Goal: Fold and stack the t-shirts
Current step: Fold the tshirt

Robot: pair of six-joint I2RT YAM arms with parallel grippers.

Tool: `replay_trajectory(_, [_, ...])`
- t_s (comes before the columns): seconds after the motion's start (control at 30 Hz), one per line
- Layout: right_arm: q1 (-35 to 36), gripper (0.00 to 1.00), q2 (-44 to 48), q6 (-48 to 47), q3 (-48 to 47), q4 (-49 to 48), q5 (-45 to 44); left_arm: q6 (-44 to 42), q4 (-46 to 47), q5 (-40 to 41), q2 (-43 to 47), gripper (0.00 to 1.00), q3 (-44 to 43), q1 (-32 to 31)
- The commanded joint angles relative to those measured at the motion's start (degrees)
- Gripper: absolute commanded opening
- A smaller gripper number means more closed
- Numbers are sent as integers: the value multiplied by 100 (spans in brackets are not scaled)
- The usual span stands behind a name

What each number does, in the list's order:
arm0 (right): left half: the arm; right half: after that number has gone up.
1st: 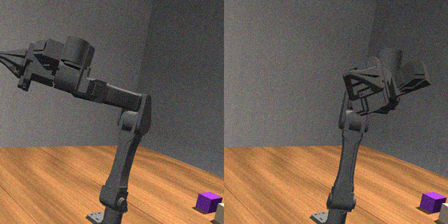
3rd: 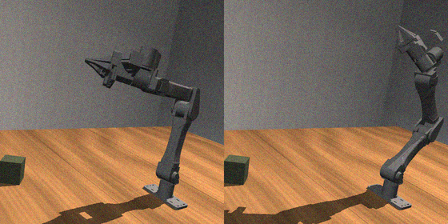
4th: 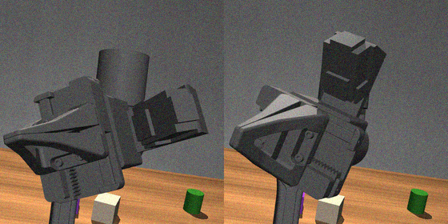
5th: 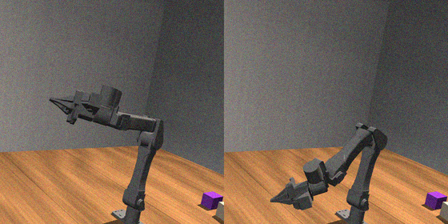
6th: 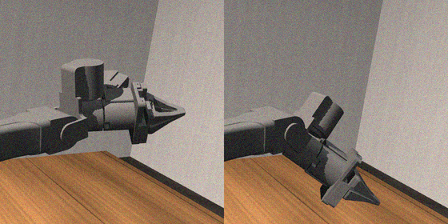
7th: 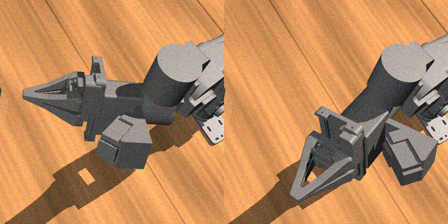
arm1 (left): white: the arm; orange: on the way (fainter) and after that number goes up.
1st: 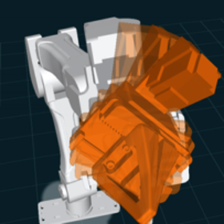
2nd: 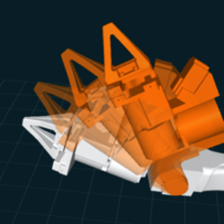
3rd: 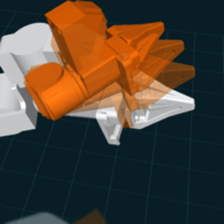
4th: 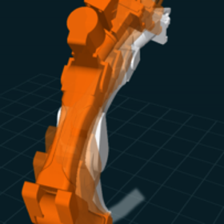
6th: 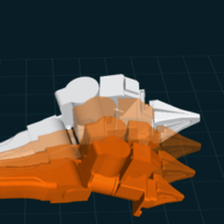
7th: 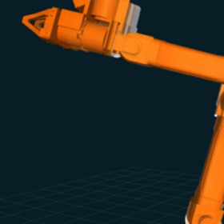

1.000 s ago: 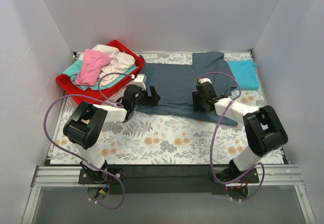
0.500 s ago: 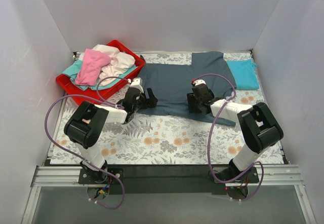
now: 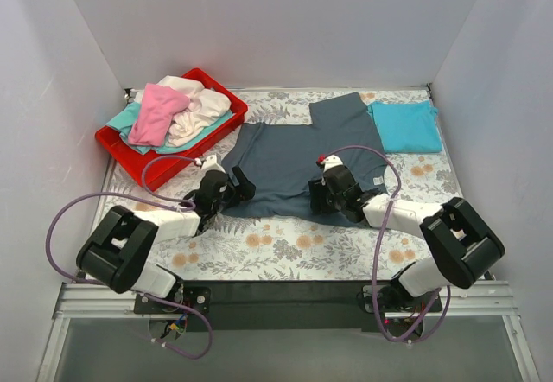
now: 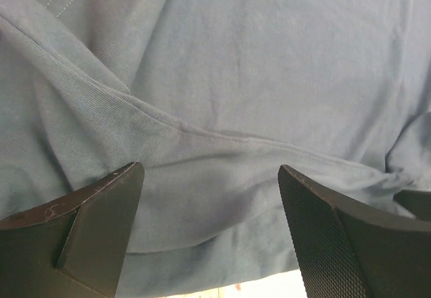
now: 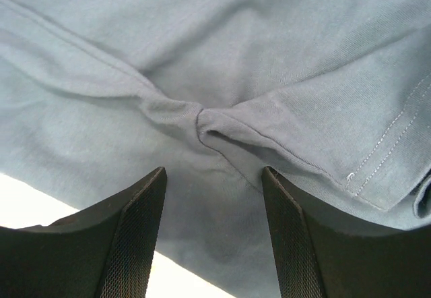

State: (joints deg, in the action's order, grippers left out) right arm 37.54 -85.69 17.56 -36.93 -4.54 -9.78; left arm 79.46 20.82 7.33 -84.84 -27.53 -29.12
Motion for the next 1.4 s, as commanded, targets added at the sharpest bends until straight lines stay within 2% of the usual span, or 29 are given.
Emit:
replay_trajectory(0.0, [447,53,-10,774,818,1797,934,535,-1414,93,291,76,564,-189])
replay_trajectory(0.13, [772,54,386,1100,977,2149,934,719,-1844,321,599,76,626,-479])
replay_trajectory(0.17, [929,54,1013,1213,742,2515,621,755,-2001,817,1113,76,617,-793])
replay_trajectory(0.2, [931,54,1158,1232,653,2606,392,694,-2003,979,1249,76,582,-927])
replay_trajectory(0.27, [931,56,1886,1197,276,2896,-153,335,-1950,1803,1549,77,66,-1112])
replay_trajectory(0.37, [922,59,2293,1127,72,3011,-683,-96,-1784,2184,1462,77,-428,-1201])
replay_trajectory(0.57, [808,62,2548,1048,45,3283,-1526,-816,-1108,2150,926,77,-1061,-1411])
replay_trajectory(0.63, [720,64,2522,1039,98,3310,-1632,-1203,-565,1809,680,77,-1202,-1517])
replay_trajectory(0.7, [519,64,2444,1021,203,3328,-1650,-1791,-229,916,95,77,-1446,-1718])
replay_trajectory(0.77, [422,64,2399,1012,256,3345,-1676,-1950,-123,754,-84,77,-1685,-1806])
replay_trajectory(0.87, [184,63,2408,969,309,3328,-1764,-2697,299,340,-778,77,-2019,-2342])
replay_trajectory(1.03, [-150,63,2548,942,353,3292,-1747,-3146,791,-958,-1201,75,-2283,-2589])
replay_trajectory(1.17, [-510,62,2785,977,449,3292,-1720,-3551,968,-1444,-1439,75,-2397,-2809])
replay_trajectory(1.37, [-1090,64,2909,802,476,3082,-1641,-4262,687,-1647,-1966,75,-2880,-3291])
